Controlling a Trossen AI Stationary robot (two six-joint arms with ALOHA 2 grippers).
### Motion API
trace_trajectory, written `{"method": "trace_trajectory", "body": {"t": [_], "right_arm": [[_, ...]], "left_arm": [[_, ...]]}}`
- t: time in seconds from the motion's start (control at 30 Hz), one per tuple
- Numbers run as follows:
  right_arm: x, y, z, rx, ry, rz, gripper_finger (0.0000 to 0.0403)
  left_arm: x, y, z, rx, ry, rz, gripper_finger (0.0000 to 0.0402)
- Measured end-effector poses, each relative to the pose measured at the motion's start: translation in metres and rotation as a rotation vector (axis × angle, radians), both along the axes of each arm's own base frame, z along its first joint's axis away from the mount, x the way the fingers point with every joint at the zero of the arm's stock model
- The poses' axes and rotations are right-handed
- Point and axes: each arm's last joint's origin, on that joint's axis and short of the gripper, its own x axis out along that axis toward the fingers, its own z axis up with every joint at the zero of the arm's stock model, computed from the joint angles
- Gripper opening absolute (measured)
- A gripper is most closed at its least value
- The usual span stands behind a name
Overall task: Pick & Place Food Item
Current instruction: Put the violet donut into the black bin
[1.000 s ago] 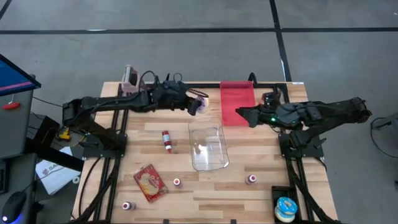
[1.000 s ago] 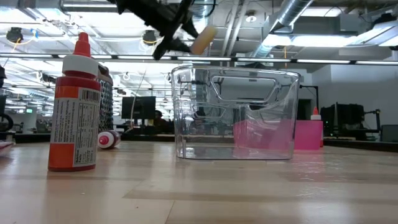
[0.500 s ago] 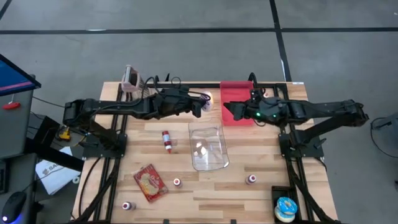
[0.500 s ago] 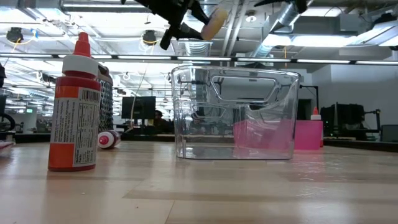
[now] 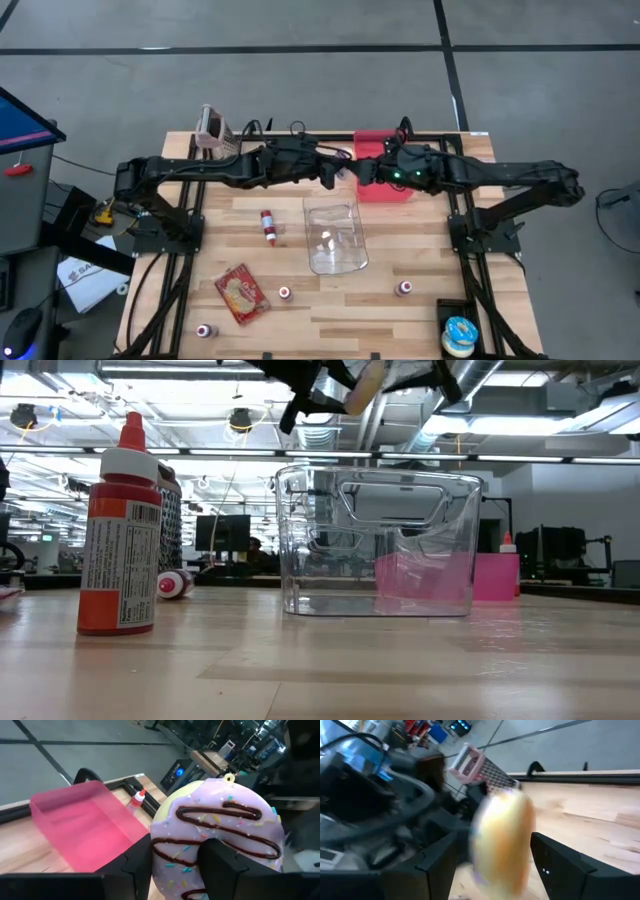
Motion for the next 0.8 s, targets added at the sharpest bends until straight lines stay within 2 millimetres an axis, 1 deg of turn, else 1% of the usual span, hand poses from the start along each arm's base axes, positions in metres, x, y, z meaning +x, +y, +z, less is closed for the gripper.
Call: {"method": "trace_trajectory", "body": {"t": [0.2,0.5,0.8], "right_arm": [[0.0043,-0.0034,-0.0055,0.013,0.025,0.015,0.0240],[0.0056,-0.0091,-0.0051,0.022,0.013,0.016,0.0240],[0.0059,-0.0097,-0.0046,0.034,0.003,0.032,0.0236]], "left_arm": [[0.0003,0.0023,-0.0002,-0.002,0.012,-0.012,0.0136],[0.0003,0.0019,-0.0008,-0.004,0.017,-0.026,0.0136],[-0.0002,0.0037,-0.0006,-0.006,0.016,-0.027,0.0136]]}}
